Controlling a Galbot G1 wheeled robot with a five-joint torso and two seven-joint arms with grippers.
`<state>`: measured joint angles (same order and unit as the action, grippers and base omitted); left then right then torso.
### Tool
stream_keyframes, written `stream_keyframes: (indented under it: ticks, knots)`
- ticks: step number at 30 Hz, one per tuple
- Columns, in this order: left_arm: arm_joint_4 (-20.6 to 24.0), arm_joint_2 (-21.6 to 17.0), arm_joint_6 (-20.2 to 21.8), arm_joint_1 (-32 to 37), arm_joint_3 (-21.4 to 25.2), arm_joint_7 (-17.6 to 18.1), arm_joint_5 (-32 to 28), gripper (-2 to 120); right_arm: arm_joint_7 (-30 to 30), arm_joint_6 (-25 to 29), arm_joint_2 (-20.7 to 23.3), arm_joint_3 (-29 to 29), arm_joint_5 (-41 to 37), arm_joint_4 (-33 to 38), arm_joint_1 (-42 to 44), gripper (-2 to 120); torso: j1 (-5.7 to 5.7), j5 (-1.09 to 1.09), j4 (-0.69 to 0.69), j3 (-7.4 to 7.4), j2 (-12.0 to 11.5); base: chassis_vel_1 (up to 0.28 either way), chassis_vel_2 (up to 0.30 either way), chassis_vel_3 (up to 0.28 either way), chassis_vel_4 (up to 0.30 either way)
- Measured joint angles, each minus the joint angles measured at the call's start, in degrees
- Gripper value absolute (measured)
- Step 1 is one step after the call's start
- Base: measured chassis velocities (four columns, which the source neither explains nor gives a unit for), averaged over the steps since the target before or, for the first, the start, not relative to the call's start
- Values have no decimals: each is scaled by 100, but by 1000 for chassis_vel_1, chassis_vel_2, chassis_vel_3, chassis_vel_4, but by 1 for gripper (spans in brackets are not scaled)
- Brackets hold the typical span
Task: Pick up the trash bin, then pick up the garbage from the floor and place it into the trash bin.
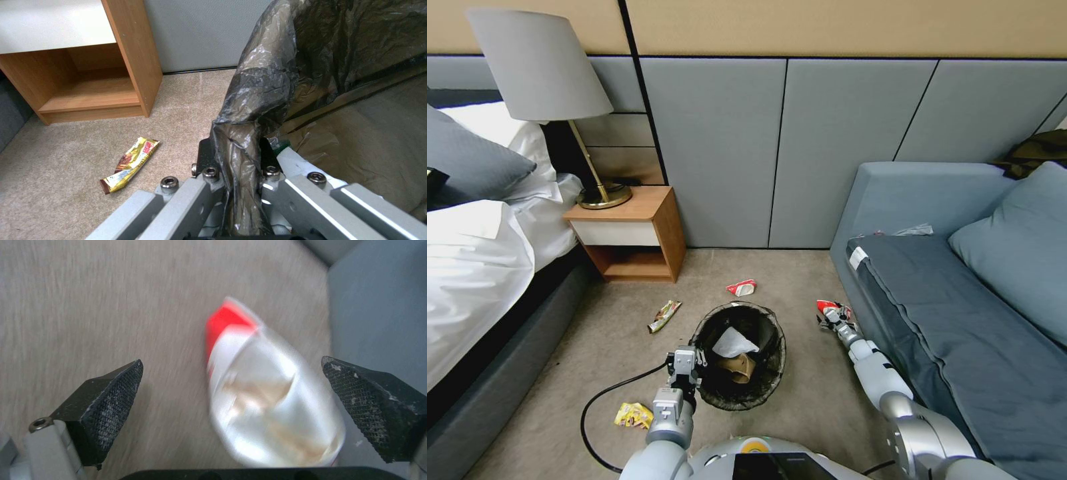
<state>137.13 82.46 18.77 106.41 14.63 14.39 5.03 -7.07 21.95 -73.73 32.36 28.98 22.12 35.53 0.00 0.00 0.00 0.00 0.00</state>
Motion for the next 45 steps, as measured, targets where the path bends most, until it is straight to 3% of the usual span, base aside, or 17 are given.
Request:
stream_keyframes:
  ticks: [8,11,17,19,23,25,27,34,37,45]
  knots:
    - [8,16,-11,40,-11,1,57,0,-99,-352,10,1,-468,-91,54,100,0,0,0,0,0,0,0,0,0]
    - [8,22,-23,60,-26,2,85,0,-194,-441,25,-8,-718,-134,58,93,0,-1,0,-1,0,0,0,0,0]
    - [27,10,-36,97,-34,3,104,0,-343,-467,77,-30,-1116,-184,34,70,0,2,1,0,0,0,0,0,0]
    - [31,5,-38,104,-42,3,110,0,-345,-453,112,-29,-1125,-187,-3,60,0,-1,-2,0,0,0,0,0,0]
    - [32,5,-43,109,-54,3,118,0,-345,-426,141,-30,-1126,-187,-43,52,0,0,-2,0,0,0,0,0,0]
    - [32,6,-49,112,-60,3,124,0,-332,-374,167,-30,-1143,-183,-98,39,0,-1,-1,0,0,0,0,0,0]
    - [31,5,-50,111,-60,3,124,0,-330,-367,168,-30,-1148,-183,-104,38,0,-1,-1,0,0,0,0,0,0]
    - [13,-13,-52,88,-87,0,124,0,-229,-309,171,-32,-1164,-182,-296,8,0,0,0,0,0,0,0,0,0]
    - [4,-18,-53,85,-86,-1,122,0,-221,-306,170,-37,-1165,-185,-349,0,0,0,0,0,0,0,0,0,0]
    - [-9,-14,-58,87,-96,-2,123,0,-204,-322,135,-59,-1146,-202,-403,0,0,0,0,0,0,0,0,0,0]
